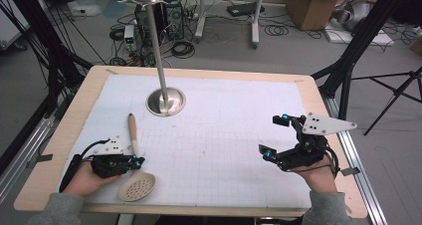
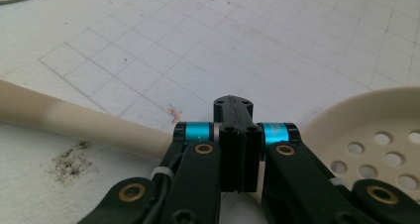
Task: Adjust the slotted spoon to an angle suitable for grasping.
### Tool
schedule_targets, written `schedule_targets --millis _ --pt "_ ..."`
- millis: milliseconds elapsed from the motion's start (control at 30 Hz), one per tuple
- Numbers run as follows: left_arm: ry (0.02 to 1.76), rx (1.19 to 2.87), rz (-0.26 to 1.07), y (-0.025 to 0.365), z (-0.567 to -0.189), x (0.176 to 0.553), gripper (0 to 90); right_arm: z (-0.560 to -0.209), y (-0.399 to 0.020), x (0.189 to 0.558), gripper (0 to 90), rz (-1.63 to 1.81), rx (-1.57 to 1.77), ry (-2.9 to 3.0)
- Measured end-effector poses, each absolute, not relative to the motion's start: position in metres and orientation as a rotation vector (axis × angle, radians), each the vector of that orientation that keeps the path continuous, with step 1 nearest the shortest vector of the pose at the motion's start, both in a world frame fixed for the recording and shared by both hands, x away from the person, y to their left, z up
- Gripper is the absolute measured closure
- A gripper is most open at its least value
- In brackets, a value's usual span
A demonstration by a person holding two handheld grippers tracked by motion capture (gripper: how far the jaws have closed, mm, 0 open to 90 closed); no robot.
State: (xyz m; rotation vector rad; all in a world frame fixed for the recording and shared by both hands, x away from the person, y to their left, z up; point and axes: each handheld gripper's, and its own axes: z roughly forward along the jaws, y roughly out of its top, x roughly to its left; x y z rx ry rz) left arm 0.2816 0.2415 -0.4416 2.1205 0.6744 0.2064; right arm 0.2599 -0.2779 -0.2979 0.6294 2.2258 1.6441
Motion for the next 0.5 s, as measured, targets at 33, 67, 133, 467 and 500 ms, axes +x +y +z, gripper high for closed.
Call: schedule_targets --millis 33,67,133,467,500 --pt "0.674 2.120 0.206 0.241 -0.442 0.282 89.7 -0.298 -0.277 0.260 2.5 1.641 0.631 2.224" --pt "0.683 2.104 0.237 0.244 -0.441 0.283 89.7 -0.298 -0.277 0.260 2.5 1.641 0.632 2.227" --pt "0.704 2.073 0.271 0.250 -0.439 0.286 89.7 -0.298 -0.277 0.260 2.5 1.643 0.634 2.230" --pt "0.857 2.004 0.306 0.274 -0.449 0.297 89.7 -0.299 -0.276 0.260 2.5 1.641 0.639 2.233" --pt "0.857 2.003 0.301 0.274 -0.449 0.298 89.7 -0.299 -0.276 0.260 2.5 1.641 0.639 2.233"
